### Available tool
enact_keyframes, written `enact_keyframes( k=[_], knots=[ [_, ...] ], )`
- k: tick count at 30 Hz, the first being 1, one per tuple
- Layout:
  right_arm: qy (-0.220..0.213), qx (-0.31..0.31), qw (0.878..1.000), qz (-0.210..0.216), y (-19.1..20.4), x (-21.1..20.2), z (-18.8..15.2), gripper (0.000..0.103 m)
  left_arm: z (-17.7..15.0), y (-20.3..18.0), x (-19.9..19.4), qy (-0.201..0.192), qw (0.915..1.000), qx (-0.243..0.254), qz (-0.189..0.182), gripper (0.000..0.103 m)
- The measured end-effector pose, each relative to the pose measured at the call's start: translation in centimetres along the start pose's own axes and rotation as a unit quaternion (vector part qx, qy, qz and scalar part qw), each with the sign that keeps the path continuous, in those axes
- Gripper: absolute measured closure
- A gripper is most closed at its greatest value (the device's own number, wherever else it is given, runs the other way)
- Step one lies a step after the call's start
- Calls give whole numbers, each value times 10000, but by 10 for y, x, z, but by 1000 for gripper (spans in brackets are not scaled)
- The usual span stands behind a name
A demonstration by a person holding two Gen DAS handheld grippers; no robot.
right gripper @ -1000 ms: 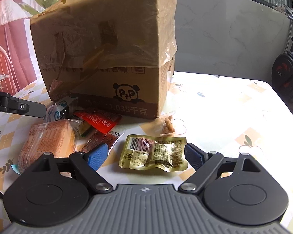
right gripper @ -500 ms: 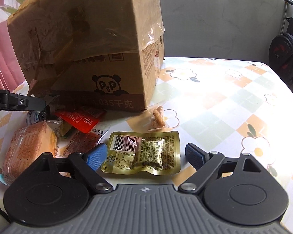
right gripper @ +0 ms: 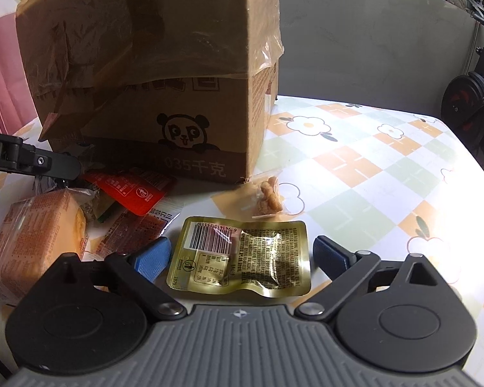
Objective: Organize snacks
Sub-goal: 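Grasp the blue-dotted white packet with the left tool while the right tool grasps the gold snack pack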
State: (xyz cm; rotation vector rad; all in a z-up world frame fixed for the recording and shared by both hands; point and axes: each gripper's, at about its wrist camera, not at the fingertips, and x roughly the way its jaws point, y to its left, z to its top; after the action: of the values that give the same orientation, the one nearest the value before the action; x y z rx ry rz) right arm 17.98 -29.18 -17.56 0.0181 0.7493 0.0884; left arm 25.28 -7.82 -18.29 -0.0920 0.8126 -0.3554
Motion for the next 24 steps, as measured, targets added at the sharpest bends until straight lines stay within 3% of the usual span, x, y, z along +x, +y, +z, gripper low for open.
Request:
enact_keyframes(
  k=[5,11,13,24],
  knots=[
    [-32,-70,10000,-51,5,1,-2,6,-1,3,3,24,10000,-39,34,20],
    [-121,-64,9998,-106,8,0,-6,17,-2,3,5,54,10000,-21,-4,21],
    [-214,-150,9996,-77,11,-3,-9,46,-2,3,5,53,10000,-25,-20,22],
    [-334,-214,9992,30,15,-11,-16,51,-3,6,9,35,9998,-169,-40,35]
  ],
)
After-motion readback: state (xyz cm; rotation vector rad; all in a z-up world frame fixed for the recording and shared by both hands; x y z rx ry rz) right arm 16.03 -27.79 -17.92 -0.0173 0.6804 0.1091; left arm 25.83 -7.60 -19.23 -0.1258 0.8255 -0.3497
